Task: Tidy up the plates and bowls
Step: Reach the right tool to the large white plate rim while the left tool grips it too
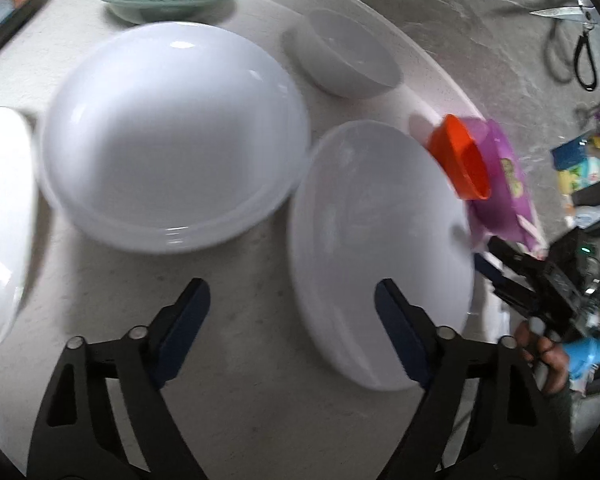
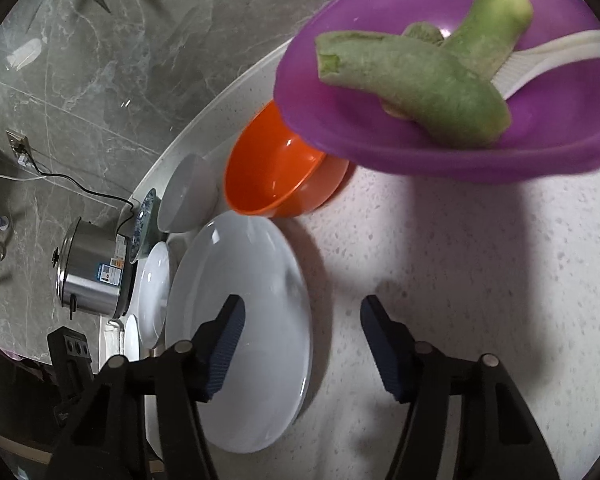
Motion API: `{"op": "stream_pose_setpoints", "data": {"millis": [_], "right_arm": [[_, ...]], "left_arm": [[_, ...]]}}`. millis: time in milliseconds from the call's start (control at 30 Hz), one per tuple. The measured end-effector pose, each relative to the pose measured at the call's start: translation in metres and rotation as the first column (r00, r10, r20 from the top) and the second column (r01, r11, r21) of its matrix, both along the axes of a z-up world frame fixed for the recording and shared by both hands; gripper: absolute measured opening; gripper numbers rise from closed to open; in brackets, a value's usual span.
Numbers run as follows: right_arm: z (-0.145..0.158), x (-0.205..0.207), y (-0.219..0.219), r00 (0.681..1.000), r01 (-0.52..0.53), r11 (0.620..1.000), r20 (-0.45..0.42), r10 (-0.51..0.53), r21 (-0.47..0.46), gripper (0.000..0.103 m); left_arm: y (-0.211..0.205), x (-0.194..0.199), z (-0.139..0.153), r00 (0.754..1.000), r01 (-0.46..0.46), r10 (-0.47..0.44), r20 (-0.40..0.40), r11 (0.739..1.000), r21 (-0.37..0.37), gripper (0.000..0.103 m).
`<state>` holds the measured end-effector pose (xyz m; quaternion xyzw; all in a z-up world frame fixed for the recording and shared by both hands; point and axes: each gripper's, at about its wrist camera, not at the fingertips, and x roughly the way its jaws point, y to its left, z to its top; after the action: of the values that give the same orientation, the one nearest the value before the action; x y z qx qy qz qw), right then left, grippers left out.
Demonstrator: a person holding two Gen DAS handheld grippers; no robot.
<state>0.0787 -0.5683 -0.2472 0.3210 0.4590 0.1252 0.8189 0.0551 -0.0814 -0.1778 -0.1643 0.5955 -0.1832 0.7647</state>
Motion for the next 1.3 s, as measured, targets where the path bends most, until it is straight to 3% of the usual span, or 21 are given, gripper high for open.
{"op": "stream_pose_setpoints", "data": {"millis": [67, 200, 333, 600, 800, 1033, 1300], "right_arm": [[-0.003, 0.006, 0.000, 0.999, -0.039, 0.999, -0.013, 0.040, 0.032, 0.060], [-0.011, 0.013, -0.002, 0.994, -0.106, 0.992, -0.027, 0.108, 0.072, 0.055], [-0.017, 0.017, -0.013, 0.994, -0.102, 0.987, -0.025, 0.106, 0.125, 0.054], [-0.011, 0.028, -0.011, 0.993, -0.115, 0.986, -0.018, 0.118, 0.123, 0.054], [-0.014, 0.030, -0.001, 0.994, -0.091, 0.992, -0.051, 0.096, 0.092, 0.048], [-0.017, 0.033, 0.005, 0.990, -0.096, 0.995, -0.104, 0.099, 0.027, 0.018], [-0.018, 0.030, 0.004, 0.988, -0.081, 0.996, -0.126, 0.084, 0.024, 0.016]], "left_arm": [[0.000, 0.002, -0.002, 1.000, 0.011, -0.011, -0.006, 1.000, -0.028, 0.073], [-0.008, 0.013, -0.006, 0.998, 0.060, -0.062, -0.025, 0.995, -0.083, 0.071], [-0.006, 0.018, -0.006, 0.995, 0.085, -0.089, -0.034, 0.992, -0.094, 0.071], [0.001, 0.027, -0.011, 0.994, 0.089, -0.097, -0.047, 0.986, -0.142, 0.070], [0.000, 0.029, -0.015, 0.991, 0.110, -0.121, -0.062, 0.982, -0.153, 0.043], [-0.006, 0.035, -0.017, 0.989, 0.117, -0.129, -0.069, 0.980, -0.158, 0.042], [0.003, 0.039, -0.022, 0.988, 0.100, -0.115, -0.099, 0.985, -0.141, 0.020]]}}
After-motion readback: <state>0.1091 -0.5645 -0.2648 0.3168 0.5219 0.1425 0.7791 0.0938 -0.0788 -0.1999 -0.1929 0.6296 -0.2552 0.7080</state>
